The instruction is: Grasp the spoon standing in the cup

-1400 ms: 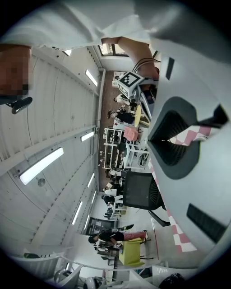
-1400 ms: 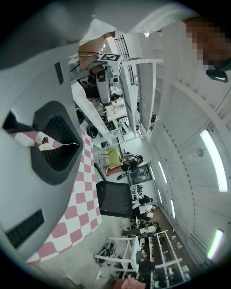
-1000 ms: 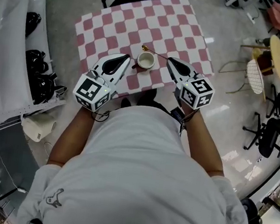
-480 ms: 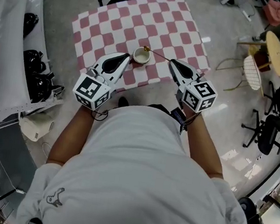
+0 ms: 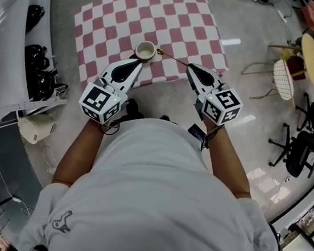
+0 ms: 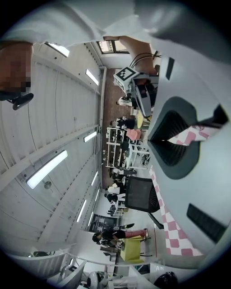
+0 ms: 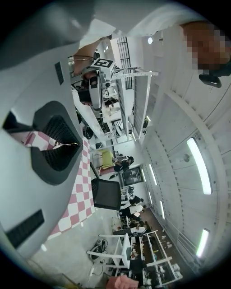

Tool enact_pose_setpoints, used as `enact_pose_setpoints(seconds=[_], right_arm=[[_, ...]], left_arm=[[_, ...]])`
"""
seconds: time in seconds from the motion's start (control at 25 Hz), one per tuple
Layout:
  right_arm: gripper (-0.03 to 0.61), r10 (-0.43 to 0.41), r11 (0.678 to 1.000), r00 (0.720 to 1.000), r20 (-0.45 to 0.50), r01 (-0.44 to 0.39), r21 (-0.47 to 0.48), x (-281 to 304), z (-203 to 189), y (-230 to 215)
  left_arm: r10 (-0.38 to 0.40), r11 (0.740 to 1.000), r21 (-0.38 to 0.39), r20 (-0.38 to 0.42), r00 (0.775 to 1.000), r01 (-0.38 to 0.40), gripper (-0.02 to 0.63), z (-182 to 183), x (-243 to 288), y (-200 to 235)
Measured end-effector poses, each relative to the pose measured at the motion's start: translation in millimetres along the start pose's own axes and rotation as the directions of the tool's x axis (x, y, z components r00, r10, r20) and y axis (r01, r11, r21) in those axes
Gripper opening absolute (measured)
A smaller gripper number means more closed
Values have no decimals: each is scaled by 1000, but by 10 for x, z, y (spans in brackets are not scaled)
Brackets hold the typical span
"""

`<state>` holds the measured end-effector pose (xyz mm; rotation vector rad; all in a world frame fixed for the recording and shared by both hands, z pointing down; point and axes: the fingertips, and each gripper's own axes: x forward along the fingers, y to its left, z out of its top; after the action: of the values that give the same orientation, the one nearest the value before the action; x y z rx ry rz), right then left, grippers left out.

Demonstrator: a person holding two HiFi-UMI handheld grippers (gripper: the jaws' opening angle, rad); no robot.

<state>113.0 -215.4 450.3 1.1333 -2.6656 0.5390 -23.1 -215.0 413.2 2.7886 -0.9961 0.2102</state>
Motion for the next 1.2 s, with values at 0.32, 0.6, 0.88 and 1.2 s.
enact_pose_setpoints(seconds=[0.32,0.6,0.88,1.2], right_arm=[[34,73,997,997,7,-73,2,-507,-207,-78],[34,164,986,986,-2,-164,26,-665,-404,12],[34,214,977,977,-7,-214,27,-629,-501,288],[34,176,984,984,-3,-176,23,-682,-562,609]], left_arm=[[93,996,6,-3,996,-93,11,-109,17,-525],[166,986,2,-54,985,-166,11,-282,-119,-852],[200,980,-7,-75,977,-201,12,-429,-400,-925],[171,985,-13,-46,984,-172,11,-459,-680,-954]])
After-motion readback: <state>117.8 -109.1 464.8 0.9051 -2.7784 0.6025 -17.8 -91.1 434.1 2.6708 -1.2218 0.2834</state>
